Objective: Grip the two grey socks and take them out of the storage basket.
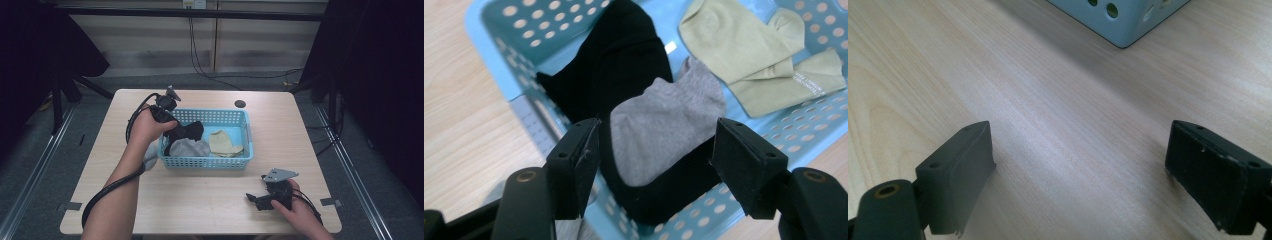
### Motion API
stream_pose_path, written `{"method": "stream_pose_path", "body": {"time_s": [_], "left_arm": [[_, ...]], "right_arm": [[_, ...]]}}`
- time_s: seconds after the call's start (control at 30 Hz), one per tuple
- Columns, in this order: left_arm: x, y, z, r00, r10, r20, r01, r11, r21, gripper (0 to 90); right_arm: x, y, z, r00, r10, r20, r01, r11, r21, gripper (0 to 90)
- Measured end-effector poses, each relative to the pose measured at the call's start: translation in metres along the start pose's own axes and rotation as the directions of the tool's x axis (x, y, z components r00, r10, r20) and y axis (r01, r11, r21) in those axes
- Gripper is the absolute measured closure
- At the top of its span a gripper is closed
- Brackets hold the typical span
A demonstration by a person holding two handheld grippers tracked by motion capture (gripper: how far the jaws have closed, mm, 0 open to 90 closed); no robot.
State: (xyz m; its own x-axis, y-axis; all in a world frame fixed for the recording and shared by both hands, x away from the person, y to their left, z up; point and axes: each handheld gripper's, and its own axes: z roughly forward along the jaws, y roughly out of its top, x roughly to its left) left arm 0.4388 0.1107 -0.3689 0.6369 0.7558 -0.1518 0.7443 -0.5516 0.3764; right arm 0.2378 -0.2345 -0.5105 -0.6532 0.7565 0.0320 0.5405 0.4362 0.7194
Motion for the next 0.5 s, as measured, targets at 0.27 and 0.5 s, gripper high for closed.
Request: {"method": "stream_pose_path", "body": {"time_s": [0.27, 0.5], "left_arm": [[-0.009, 0.002, 0.019, 0.9997, 0.004, 0.025, -0.004, 1.0000, 0.002, 34.5], [-0.012, 0.002, 0.034, 0.9996, 0.008, 0.029, -0.009, 0.9996, 0.028, 34.5]], "right_arm": [[0.000, 0.000, 0.000, 1.0000, 0.000, 0.000, 0.000, 1.000, 0.000, 11.4], [0.000, 0.000, 0.000, 1.0000, 0.000, 0.000, 0.000, 1.000, 0.000, 11.4]]}}
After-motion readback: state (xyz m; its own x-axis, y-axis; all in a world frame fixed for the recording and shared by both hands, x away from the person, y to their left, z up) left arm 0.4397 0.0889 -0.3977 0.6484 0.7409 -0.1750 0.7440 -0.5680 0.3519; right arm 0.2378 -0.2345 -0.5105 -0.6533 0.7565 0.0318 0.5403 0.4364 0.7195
